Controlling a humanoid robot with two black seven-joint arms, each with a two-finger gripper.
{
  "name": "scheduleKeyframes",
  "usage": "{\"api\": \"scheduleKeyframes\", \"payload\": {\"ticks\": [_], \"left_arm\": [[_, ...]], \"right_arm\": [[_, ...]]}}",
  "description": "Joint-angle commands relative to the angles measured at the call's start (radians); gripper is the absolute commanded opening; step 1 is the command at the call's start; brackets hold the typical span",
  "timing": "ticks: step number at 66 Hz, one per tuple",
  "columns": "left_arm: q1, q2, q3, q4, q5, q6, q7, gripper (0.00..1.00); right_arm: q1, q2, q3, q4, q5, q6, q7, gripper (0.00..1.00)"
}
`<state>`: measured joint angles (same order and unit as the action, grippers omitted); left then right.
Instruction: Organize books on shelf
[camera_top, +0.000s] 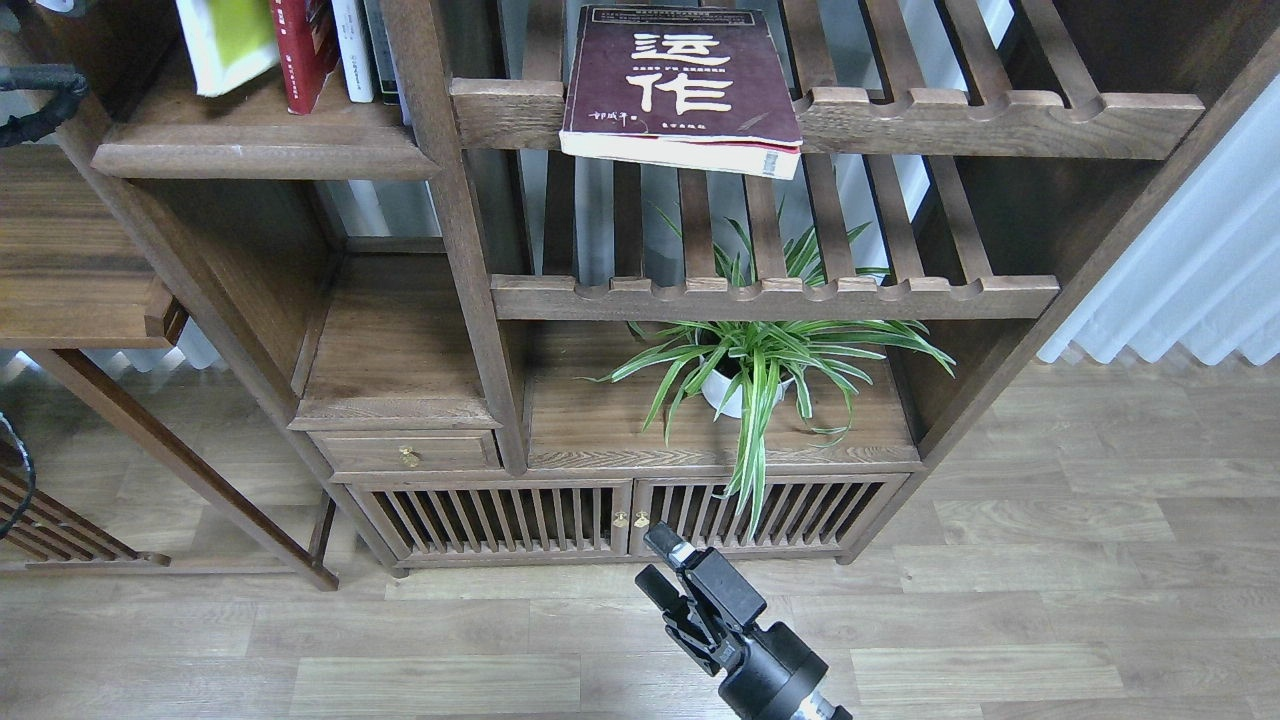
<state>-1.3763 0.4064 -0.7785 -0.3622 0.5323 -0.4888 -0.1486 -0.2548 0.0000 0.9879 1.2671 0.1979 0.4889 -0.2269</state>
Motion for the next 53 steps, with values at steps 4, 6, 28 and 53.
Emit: {"api": "scheduleKeyframes", "payload": {"ticks": [4,6,28,53], "left_arm": [[0.0,0.0,0.002,-0.007,-0.002,0.0,0.001,0.39],[0.0,0.0,0.002,-0.01,-0.002,0.0,0.0,0.4],[-0.012,-0.003,-0.027,-0.038,-0.002,0.0,-0.008,0.4],[-0.032,0.068,-0.045,-0.107,-0.003,0.0,-0.008,0.66]], "right_arm": [[-0.004,0.0,0.001,0.001,0.0,0.0,0.0,0.99],[-0.004,0.0,0.001,0.001,0.0,0.0,0.0,0.99],[-0.003,0.0,0.014,0.001,0.0,0.0,0.0,0.99],[-0.004,0.0,0.014,0.001,0.0,0.0,-0.005,0.99]]}}
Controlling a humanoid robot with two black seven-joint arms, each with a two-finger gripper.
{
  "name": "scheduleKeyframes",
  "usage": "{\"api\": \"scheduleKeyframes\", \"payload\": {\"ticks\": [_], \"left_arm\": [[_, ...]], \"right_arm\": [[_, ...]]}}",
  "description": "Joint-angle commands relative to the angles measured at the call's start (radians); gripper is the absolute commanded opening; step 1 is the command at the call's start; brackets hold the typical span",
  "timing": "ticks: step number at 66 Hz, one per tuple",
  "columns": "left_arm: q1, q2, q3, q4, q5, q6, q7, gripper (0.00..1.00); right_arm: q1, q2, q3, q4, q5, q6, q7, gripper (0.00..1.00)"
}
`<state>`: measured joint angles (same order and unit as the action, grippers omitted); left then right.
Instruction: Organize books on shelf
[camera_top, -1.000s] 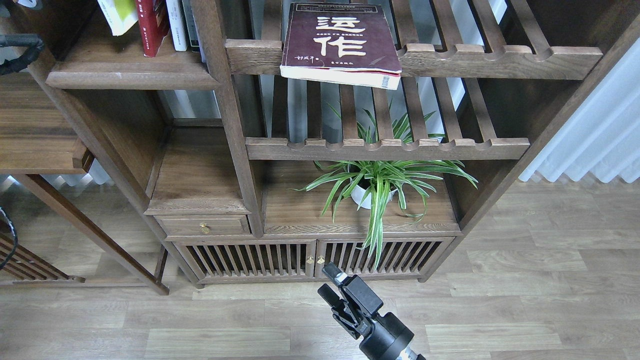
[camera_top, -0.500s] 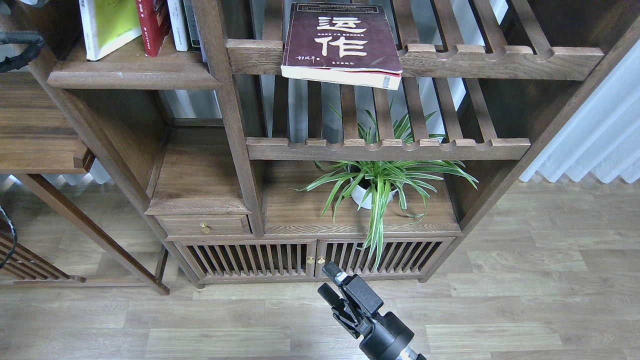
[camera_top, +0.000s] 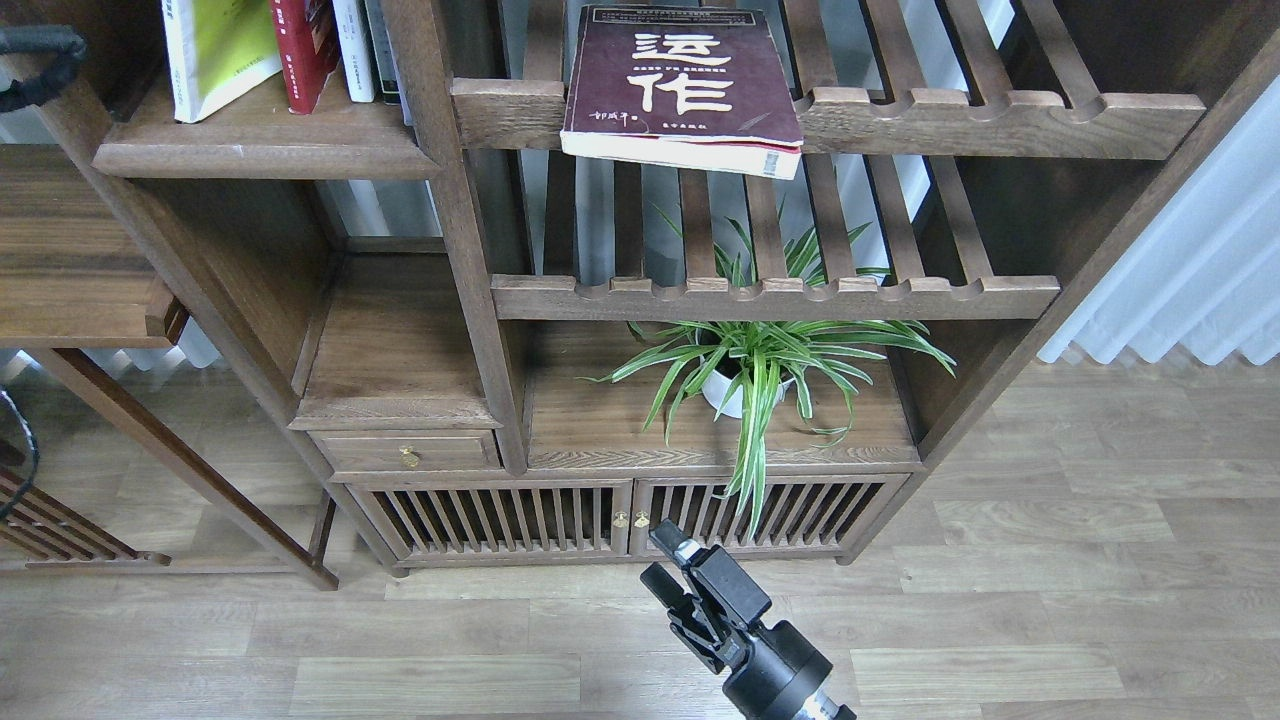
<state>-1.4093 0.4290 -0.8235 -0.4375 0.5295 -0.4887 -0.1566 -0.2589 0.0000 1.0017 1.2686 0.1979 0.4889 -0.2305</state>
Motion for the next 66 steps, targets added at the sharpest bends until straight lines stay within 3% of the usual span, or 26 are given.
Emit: {"api": "scheduleKeyframes", "payload": {"ticks": [1,6,26,34,66], "left_arm": [[0.003,0.051,0.0,-0.035,0.0,0.0,0.0,0.69],[0.01,0.088,0.0,-0.066,-0.006,0.0,-0.001,0.84],[0.03,0.162,-0.011,-0.205,-0.025,0.0,0.0,0.9],[0.105,0.218,-0.017,-0.311,-0.066,0.0,0.017,0.96],[0.454,0.41,-0.117,-0.693,-0.212,0.0,0.023,0.97]], "right_arm": [[0.0,0.0,0.0,0.0,0.0,0.0,-0.001,0.99],[0.0,0.0,0.0,0.0,-0.002,0.0,-0.001,0.99],[0.003,0.0,0.002,0.0,-0.002,0.0,0.0,0.99],[0.006,0.0,0.037,0.001,0.0,0.0,0.002,0.99],[0.098,0.0,0.092,0.048,0.002,0.0,0.007,0.99]]}}
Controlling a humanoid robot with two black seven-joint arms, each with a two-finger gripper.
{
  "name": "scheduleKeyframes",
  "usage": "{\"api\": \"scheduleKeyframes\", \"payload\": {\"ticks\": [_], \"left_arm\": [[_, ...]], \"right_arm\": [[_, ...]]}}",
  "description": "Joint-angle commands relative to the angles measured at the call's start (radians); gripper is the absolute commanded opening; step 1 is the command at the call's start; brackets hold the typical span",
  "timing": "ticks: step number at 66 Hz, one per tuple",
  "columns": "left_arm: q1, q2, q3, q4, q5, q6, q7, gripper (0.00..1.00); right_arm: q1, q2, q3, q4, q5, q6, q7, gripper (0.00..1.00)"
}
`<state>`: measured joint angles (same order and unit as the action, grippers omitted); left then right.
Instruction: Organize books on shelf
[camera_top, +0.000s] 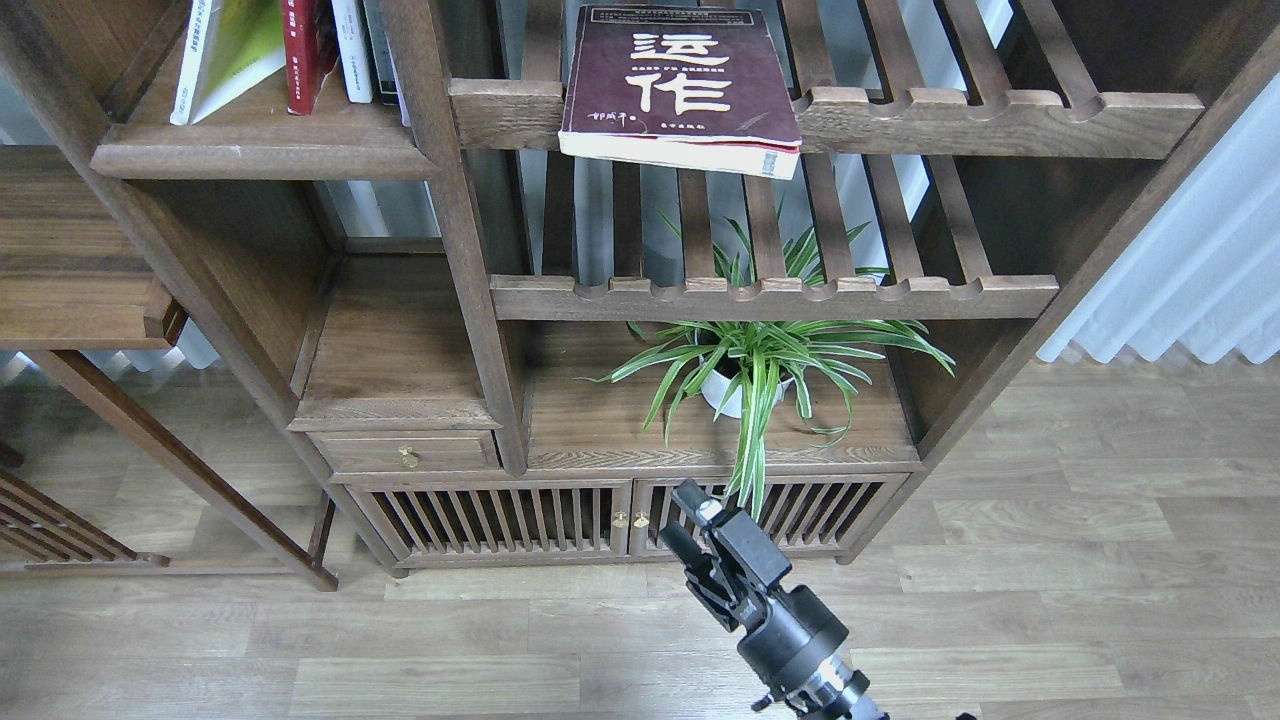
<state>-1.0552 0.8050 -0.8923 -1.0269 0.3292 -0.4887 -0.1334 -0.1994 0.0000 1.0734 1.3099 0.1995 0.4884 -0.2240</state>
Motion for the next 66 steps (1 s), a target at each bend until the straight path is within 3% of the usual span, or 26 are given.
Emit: {"api": "scheduleKeyframes", "payload": {"ticks": [1,9,15,17,30,48,60,65,66], "left_arm": [[0.11,0.036,-0.054,-0.12,-0.012,0.0,0.002,0.97],[0.286,0.043,-0.129,-0.277,-0.013,0.0,0.008,0.97],[0.403,0.045,-0.174,-0.331,-0.018,0.0,0.008,0.97],[0.499,0.045,-0.204,-0.354,-0.021,0.0,0.008,0.98],[0.675,0.043,-0.275,-0.354,-0.019,0.0,0.005,0.98],[1.044,-0.032,-0.477,-0.283,-0.045,0.0,-0.002,0.98],[1.087,-0.067,-0.52,-0.246,-0.044,0.0,0.005,0.98],[1.086,-0.078,-0.522,-0.246,-0.044,0.0,0.006,0.98],[1.086,-0.095,-0.522,-0.246,-0.042,0.0,0.008,0.98]], "right_arm": [[0.044,0.0,0.023,0.006,0.0,0.0,0.002,0.99],[0.113,0.0,0.037,0.012,0.0,0.0,0.002,0.99],[0.149,0.0,0.04,0.018,0.0,0.0,0.005,0.99],[0.179,0.0,0.042,0.023,0.0,0.0,0.023,0.99],[0.25,0.0,0.04,0.037,0.0,0.0,0.086,0.99],[0.339,0.0,-0.033,0.057,-0.005,0.0,0.169,0.99],[0.462,0.0,-0.108,0.06,-0.006,-0.071,0.235,0.99],[0.517,0.0,-0.145,0.057,-0.006,-0.114,0.279,0.99],[0.561,0.0,-0.159,0.049,-0.005,-0.135,0.313,0.99]]}}
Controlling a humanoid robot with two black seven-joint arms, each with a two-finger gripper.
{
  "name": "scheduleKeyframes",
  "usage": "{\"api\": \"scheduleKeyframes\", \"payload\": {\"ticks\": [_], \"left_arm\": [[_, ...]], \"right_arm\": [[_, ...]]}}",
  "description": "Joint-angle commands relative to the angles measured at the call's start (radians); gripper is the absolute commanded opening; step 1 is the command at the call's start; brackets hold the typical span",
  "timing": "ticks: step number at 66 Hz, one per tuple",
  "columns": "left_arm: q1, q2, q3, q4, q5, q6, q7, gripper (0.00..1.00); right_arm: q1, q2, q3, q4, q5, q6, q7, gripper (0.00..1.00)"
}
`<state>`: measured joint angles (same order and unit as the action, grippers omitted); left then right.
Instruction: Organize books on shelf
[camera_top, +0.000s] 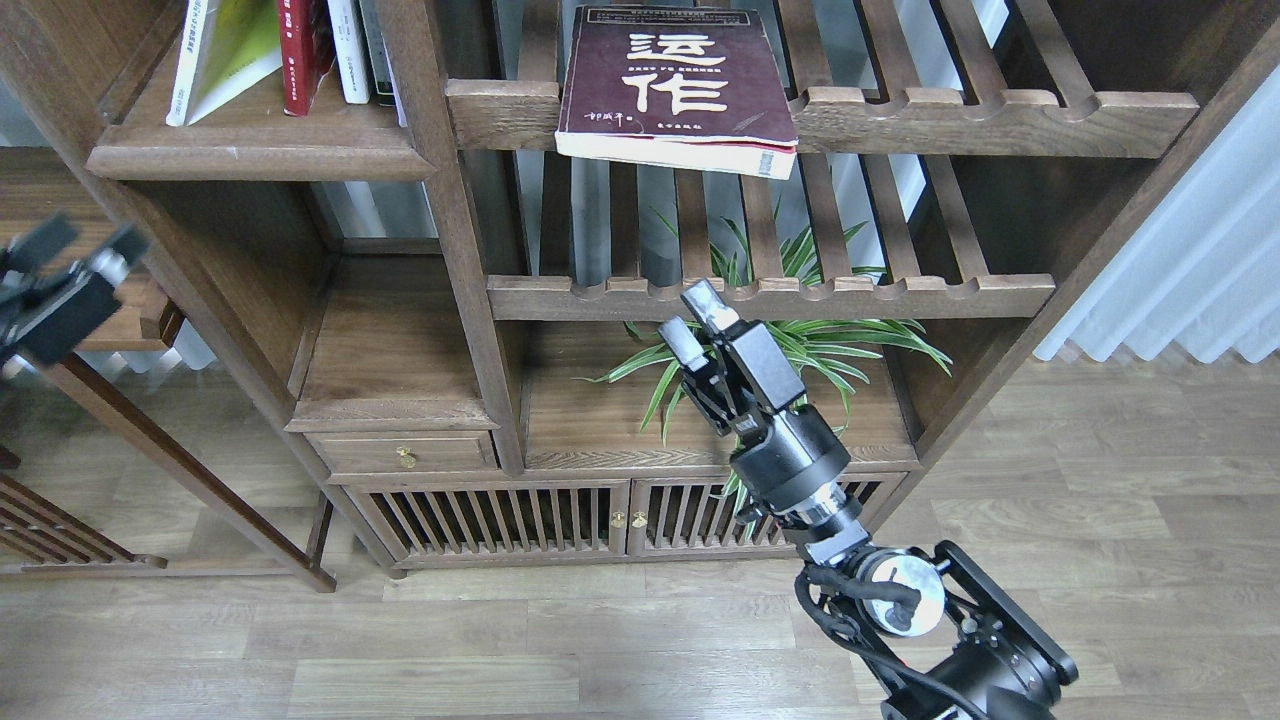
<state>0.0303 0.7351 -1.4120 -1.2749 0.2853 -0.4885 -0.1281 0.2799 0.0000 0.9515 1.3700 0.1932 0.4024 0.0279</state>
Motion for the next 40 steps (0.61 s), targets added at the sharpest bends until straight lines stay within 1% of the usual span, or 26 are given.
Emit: {"api": "scheduleKeyframes", "payload": {"ticks": [1,6,9,22,30,40], "left_arm": [[0.0,-0.029,-0.002,0.003,0.002,0.0,0.002,0.98],[0.0,-0.031,-0.004,0.005,0.002,0.0,0.002,0.98],[0.0,-0.033,-0.004,0.005,0.0,0.0,0.002,0.98],[-0.001,-0.04,-0.011,0.005,0.0,0.0,0.005,0.98],[-0.001,-0.04,-0.015,0.005,0.0,0.0,0.005,0.98],[-0.001,-0.042,-0.015,0.005,0.0,0.0,0.007,0.98]], "right_arm": [[0.1,0.0,-0.037,-0.017,0.002,-0.054,0.072,0.99],[0.143,0.0,-0.028,-0.038,0.005,-0.056,0.096,0.99],[0.16,0.0,-0.02,-0.052,0.005,-0.057,0.102,0.99],[0.171,0.0,0.027,-0.083,0.006,-0.082,0.109,0.99],[0.17,0.0,0.053,-0.085,0.006,-0.089,0.124,0.99],[0.173,0.0,0.062,-0.085,0.006,-0.129,0.133,0.99]]}}
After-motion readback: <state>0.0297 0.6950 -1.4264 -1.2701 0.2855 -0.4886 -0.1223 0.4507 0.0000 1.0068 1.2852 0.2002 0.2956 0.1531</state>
